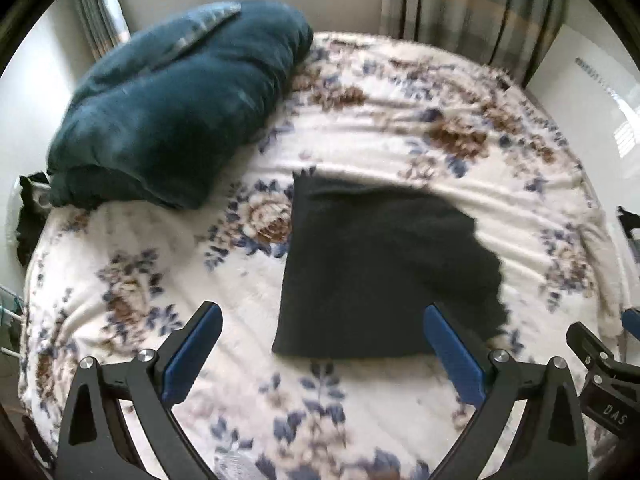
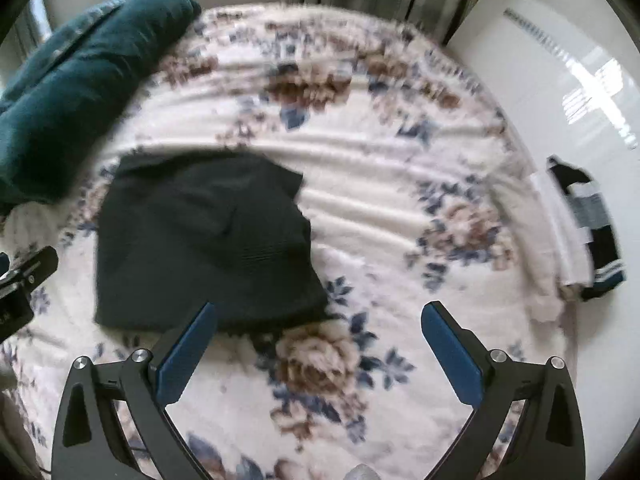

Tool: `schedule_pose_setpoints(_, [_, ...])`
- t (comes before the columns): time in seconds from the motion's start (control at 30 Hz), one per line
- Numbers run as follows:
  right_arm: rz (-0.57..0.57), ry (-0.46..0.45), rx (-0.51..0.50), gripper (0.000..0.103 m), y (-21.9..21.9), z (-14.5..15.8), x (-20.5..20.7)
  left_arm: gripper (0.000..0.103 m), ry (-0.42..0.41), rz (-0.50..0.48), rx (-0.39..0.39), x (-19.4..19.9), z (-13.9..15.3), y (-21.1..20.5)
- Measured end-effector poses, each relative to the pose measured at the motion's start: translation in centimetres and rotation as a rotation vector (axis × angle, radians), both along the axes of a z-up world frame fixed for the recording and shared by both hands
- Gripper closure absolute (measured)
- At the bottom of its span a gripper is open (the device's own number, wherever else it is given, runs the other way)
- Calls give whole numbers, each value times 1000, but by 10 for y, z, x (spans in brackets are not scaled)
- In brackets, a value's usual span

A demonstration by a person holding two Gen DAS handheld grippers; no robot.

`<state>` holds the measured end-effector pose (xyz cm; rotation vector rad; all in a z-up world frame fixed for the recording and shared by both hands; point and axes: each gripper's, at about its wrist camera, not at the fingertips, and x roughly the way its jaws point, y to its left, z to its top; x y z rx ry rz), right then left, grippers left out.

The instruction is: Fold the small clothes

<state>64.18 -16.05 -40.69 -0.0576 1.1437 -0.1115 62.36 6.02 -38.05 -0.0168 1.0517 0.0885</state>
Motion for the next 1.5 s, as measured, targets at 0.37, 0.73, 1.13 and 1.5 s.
schedule_pose_setpoints(0.37, [-4,-201,-59,0,-1,189,-142,0,-135,-36,-24,-135,153,-19])
schedule_pose_setpoints(0.73, [18,-331,-25,0,-6,320,-274,0,-250,-18,-27,-251,259,-20])
schedule_pose_setpoints(1.13, [39,-433,-8,0,-5,393,-373,0,-315,-16,-25,-326,305,-24])
schedule_pose_setpoints(1.5, [56,-424,10,0,-6,420,-400,0,-297,18,-13,-347,327,-22])
